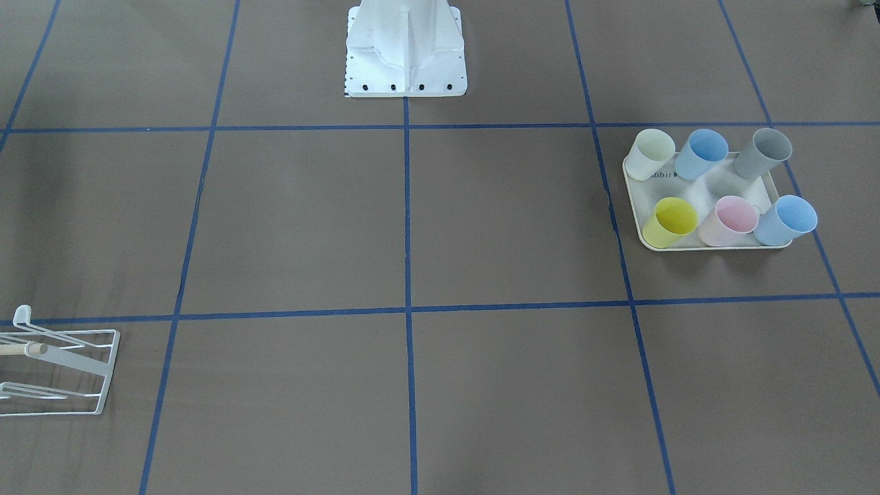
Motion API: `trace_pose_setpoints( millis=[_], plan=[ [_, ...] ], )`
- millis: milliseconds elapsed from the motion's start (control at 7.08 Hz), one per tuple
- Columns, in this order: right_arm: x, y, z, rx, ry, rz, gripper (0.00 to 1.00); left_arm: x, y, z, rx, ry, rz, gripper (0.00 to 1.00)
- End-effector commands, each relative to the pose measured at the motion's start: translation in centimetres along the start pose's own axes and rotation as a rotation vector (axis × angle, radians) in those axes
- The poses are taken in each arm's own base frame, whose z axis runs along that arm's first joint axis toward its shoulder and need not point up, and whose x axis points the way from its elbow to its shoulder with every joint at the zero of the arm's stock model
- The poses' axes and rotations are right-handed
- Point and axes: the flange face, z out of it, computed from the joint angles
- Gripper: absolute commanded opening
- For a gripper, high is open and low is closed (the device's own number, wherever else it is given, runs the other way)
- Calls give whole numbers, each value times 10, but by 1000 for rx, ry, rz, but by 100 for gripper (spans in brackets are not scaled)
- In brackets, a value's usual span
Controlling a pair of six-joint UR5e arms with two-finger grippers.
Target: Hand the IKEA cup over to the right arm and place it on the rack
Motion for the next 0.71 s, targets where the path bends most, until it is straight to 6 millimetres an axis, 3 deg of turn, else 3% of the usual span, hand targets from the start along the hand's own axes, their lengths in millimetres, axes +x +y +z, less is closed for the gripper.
trace_pose_setpoints(
  millis=[0,141,283,565],
  plan=[
    [-5,-1,-2,4,-15,-7,100,6,12,5,2,77,2,100],
    [-7,-1,-1,0,-35,1,100,15,16,13,24,85,59,100],
    [-2,2,6,-23,-65,22,100,39,23,41,11,111,139,100],
    [-4,3,4,-19,-73,17,100,57,21,56,-1,128,128,100]
  ],
)
